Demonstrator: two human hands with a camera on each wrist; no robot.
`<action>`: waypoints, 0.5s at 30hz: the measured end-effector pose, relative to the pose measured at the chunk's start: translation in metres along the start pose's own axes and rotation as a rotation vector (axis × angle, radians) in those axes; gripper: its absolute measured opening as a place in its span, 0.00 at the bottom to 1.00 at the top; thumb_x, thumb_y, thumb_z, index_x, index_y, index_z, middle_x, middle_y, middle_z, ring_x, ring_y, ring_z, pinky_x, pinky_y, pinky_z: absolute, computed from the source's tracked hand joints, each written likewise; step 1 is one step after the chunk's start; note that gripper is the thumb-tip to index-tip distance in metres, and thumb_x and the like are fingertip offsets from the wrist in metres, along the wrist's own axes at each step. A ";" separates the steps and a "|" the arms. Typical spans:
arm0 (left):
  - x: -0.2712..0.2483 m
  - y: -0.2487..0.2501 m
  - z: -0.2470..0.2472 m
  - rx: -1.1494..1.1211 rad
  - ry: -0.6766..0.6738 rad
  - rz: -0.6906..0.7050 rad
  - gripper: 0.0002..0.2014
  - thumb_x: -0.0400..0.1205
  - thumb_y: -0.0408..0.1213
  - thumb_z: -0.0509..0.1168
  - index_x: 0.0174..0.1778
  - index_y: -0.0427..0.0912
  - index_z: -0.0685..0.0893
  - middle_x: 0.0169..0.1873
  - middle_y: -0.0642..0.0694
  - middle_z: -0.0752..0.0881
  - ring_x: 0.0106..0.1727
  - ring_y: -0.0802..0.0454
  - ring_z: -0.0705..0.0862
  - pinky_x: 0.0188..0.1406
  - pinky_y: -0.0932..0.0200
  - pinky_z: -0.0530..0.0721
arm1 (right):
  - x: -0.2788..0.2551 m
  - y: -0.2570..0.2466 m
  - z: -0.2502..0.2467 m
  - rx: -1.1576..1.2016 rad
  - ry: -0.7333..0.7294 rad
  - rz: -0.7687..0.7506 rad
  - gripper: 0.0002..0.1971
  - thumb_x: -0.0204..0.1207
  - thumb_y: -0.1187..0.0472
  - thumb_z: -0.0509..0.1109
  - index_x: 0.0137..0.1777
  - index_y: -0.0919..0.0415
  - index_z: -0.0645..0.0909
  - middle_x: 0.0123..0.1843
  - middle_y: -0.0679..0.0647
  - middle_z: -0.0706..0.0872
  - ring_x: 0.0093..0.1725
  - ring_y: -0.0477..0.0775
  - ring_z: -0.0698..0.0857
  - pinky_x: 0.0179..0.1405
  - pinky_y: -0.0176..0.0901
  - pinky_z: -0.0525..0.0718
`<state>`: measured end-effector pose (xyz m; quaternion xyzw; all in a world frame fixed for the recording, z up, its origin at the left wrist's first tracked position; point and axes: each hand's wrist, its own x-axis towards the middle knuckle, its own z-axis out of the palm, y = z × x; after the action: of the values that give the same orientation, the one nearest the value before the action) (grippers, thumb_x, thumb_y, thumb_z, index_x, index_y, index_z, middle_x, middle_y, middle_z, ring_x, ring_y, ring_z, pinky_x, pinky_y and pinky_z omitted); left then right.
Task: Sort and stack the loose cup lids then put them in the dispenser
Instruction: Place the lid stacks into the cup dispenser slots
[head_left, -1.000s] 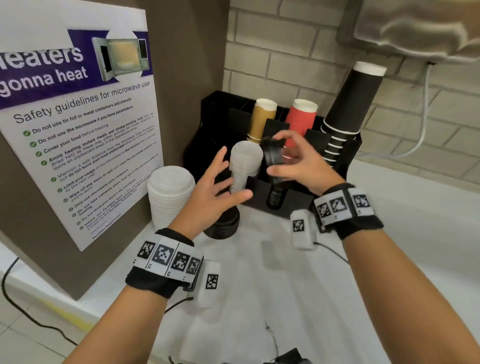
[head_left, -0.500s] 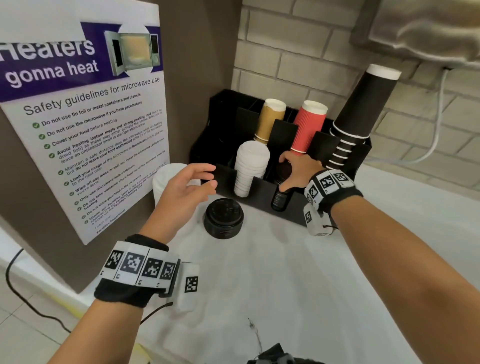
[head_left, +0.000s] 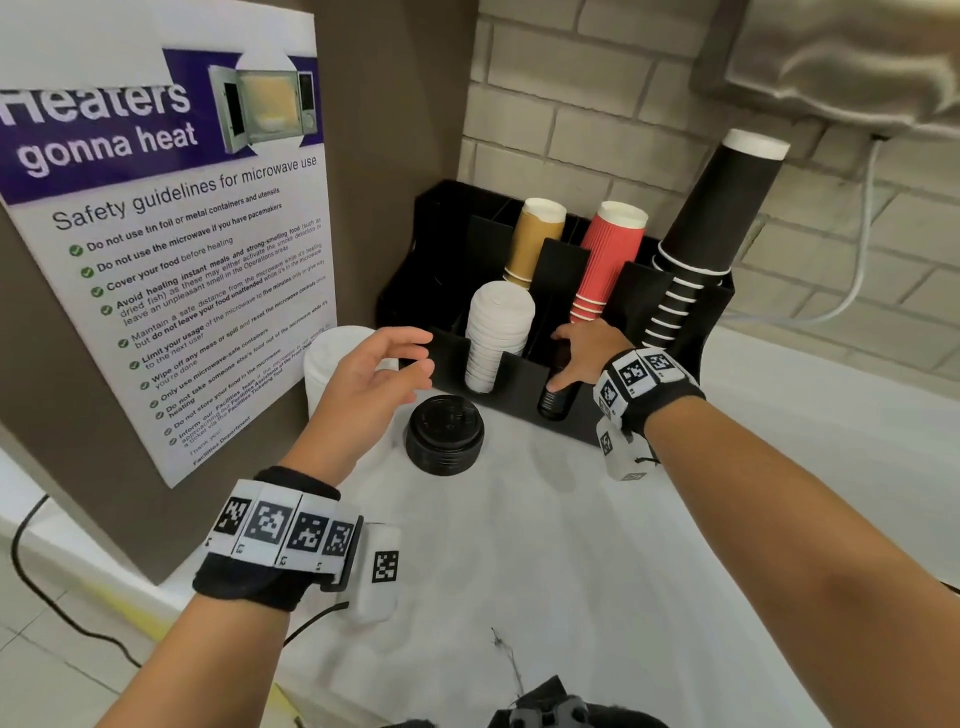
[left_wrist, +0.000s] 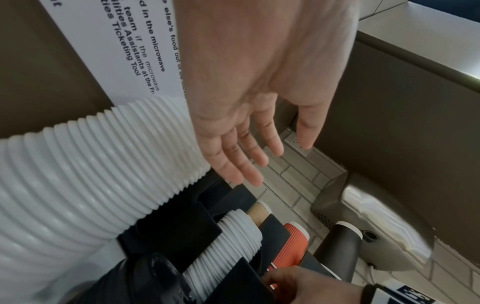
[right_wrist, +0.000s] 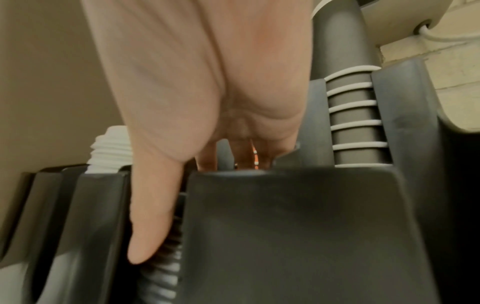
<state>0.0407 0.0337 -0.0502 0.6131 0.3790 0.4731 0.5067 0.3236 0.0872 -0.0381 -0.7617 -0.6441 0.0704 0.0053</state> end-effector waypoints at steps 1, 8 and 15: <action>0.000 0.000 0.000 -0.002 0.001 -0.001 0.11 0.84 0.33 0.64 0.58 0.54 0.82 0.53 0.53 0.84 0.50 0.52 0.87 0.61 0.51 0.84 | -0.001 -0.002 0.001 -0.025 0.007 0.000 0.42 0.62 0.53 0.83 0.76 0.59 0.71 0.68 0.61 0.78 0.65 0.63 0.79 0.59 0.51 0.83; 0.001 0.000 -0.003 -0.007 0.006 0.009 0.11 0.84 0.33 0.64 0.57 0.54 0.83 0.51 0.54 0.84 0.47 0.56 0.87 0.59 0.53 0.84 | -0.011 -0.011 -0.005 -0.076 -0.013 -0.026 0.37 0.69 0.57 0.79 0.76 0.63 0.69 0.69 0.63 0.75 0.67 0.63 0.77 0.61 0.51 0.81; 0.002 -0.003 -0.007 -0.021 0.028 0.004 0.12 0.84 0.31 0.64 0.56 0.53 0.83 0.46 0.57 0.85 0.47 0.55 0.87 0.56 0.55 0.84 | -0.035 -0.075 0.007 0.188 0.132 -0.388 0.20 0.73 0.55 0.74 0.64 0.60 0.80 0.55 0.57 0.78 0.55 0.59 0.81 0.54 0.46 0.80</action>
<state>0.0342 0.0377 -0.0526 0.6017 0.3798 0.4866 0.5068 0.2440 0.0647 -0.0336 -0.6228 -0.7673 0.0778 0.1316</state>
